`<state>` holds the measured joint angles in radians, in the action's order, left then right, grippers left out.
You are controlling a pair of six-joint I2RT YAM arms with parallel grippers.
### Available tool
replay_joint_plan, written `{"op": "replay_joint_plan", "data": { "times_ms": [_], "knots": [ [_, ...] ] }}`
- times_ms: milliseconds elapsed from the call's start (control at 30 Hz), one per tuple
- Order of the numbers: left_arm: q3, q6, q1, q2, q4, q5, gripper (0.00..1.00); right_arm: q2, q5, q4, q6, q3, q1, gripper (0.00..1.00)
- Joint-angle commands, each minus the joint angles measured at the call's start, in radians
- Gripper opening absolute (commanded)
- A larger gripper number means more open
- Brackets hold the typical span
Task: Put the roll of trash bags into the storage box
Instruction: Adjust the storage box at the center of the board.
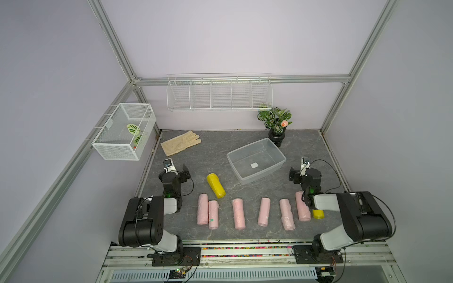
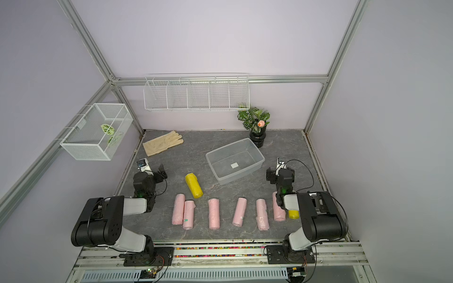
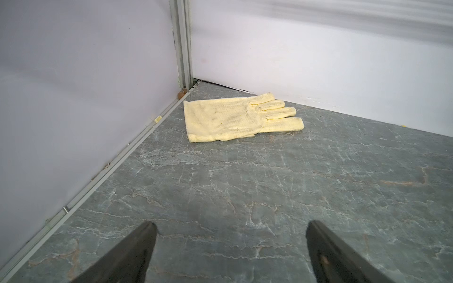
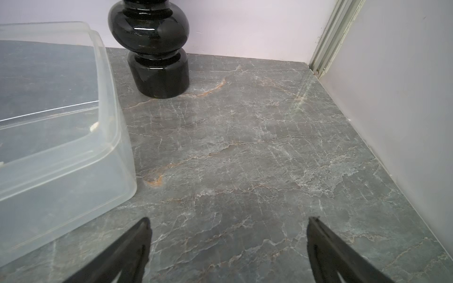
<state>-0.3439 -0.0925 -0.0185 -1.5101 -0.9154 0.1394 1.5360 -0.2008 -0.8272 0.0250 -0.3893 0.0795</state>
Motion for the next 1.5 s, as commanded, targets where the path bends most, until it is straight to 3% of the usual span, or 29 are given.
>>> {"op": "replay_joint_plan", "data": {
  "times_ms": [0, 1200, 1267, 1367, 1467],
  "knots": [
    [-0.006, 0.008, 0.002, 0.007, -0.002, -0.007, 1.0, -0.005, 0.001, 0.001, 0.002, -0.01, -0.005, 0.99],
    [-0.005, 0.009, 0.002, 0.01, -0.006, -0.013, 1.0, -0.007, 0.003, 0.003, 0.001, -0.011, -0.004, 0.99],
    [-0.033, 0.034, 0.001, 0.028, 0.049, -0.048, 1.0, -0.007, 0.003, 0.003, 0.002, -0.011, -0.004, 0.99],
    [-0.195, 0.009, 0.001, 0.074, 0.403, -0.063, 0.99, -0.007, 0.003, 0.001, 0.002, -0.01, -0.005, 0.99],
    [-0.32, -0.03, 0.006, 0.065, 0.613, -0.139, 0.84, -0.007, 0.003, -0.001, 0.001, -0.009, -0.004, 0.99]
  ]
}}
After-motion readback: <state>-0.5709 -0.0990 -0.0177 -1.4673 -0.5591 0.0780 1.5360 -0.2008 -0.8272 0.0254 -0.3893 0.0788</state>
